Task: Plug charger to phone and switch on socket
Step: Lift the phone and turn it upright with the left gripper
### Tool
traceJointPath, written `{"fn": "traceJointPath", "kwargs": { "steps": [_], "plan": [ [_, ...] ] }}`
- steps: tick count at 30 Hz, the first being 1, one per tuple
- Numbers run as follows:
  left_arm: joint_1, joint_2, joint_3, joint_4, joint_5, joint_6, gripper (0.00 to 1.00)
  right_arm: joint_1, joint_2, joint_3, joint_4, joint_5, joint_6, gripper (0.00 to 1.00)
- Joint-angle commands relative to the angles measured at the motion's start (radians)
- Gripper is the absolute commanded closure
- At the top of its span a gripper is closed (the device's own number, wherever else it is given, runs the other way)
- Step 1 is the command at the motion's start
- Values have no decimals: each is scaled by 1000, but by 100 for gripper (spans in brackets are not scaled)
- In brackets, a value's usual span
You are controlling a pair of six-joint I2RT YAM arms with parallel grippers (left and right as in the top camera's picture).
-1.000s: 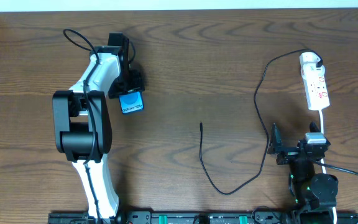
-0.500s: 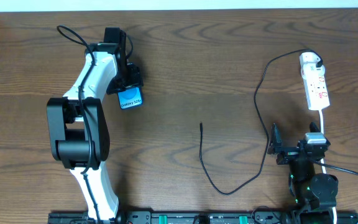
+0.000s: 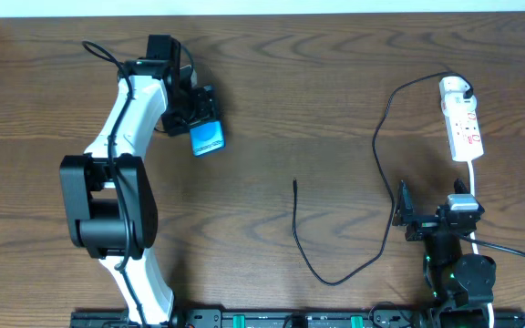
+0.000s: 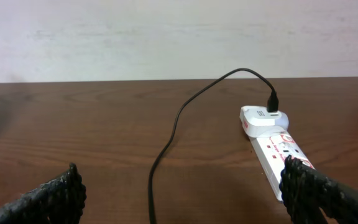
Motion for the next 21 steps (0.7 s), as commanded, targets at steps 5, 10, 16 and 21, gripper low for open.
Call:
{"fn": "traceJointPath", "kwargs": {
  "steps": [5, 10, 16, 21],
  "plan": [
    [5, -44, 28, 1, 452, -192, 93, 9, -6, -1, -3, 8, 10, 1],
    [3, -44, 28, -6, 626, -381, 93, 9, -6, -1, -3, 8, 10, 1],
    [3, -44, 28, -9, 855, -577, 93, 9, -6, -1, -4, 8, 10, 1],
    [3, -44, 28, -10, 924, -765, 93, 9, -6, -1, -4, 8, 10, 1]
  ]
}}
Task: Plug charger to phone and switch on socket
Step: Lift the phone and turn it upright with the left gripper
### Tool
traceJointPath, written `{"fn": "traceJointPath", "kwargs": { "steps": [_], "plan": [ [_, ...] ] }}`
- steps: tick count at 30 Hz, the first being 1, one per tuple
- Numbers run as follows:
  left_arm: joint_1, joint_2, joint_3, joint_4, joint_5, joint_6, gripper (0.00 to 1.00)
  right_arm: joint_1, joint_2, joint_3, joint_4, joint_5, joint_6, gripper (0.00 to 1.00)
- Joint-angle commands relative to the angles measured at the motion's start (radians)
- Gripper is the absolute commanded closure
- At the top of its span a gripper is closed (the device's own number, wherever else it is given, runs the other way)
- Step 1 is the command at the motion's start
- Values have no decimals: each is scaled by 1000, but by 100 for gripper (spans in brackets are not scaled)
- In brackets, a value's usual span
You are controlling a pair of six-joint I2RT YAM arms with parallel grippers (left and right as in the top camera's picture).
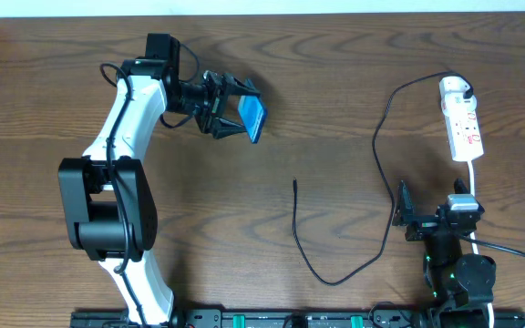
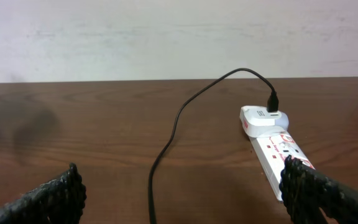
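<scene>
In the overhead view my left gripper (image 1: 241, 111) is shut on the blue phone (image 1: 254, 119), held on edge above the table left of centre. The black charger cable (image 1: 301, 239) lies loose, with its free plug end (image 1: 295, 183) at mid-table. It loops round to the white charger (image 1: 454, 87) (image 2: 261, 116), which sits in the white power strip (image 1: 466, 130) (image 2: 279, 151) at the right. My right gripper (image 1: 437, 221) (image 2: 182, 194) stands open at the front right, with the cable on the table between its fingers and the strip by its right finger.
The dark wooden table (image 1: 335, 64) ends at a pale wall (image 2: 166, 37) behind. The right arm's base (image 1: 458, 273) and a rail of black fittings (image 1: 272, 319) line the front edge. The left arm (image 1: 121, 155) stretches over the left half.
My left gripper has moved right with the phone, from about the far left to nearer the centre, and the phone is now turned on edge. The right gripper and the cable have not moved.
</scene>
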Motion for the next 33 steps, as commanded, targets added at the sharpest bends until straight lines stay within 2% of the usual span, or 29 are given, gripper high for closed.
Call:
{"fn": "traceJointPath", "kwargs": {
  "steps": [1, 6, 14, 33],
  "plan": [
    [3, -34, 28, -2, 157, -198, 93, 8, -6, -1, -4, 8, 10, 1],
    [3, -34, 28, -2, 210, -301, 93, 8, -6, -1, -3, 8, 10, 1],
    [3, -34, 28, -2, 278, -390, 93, 8, -6, -1, -3, 8, 10, 1],
    [3, -34, 28, -2, 276, -389, 93, 8, -6, -1, -4, 8, 10, 1]
  ]
}}
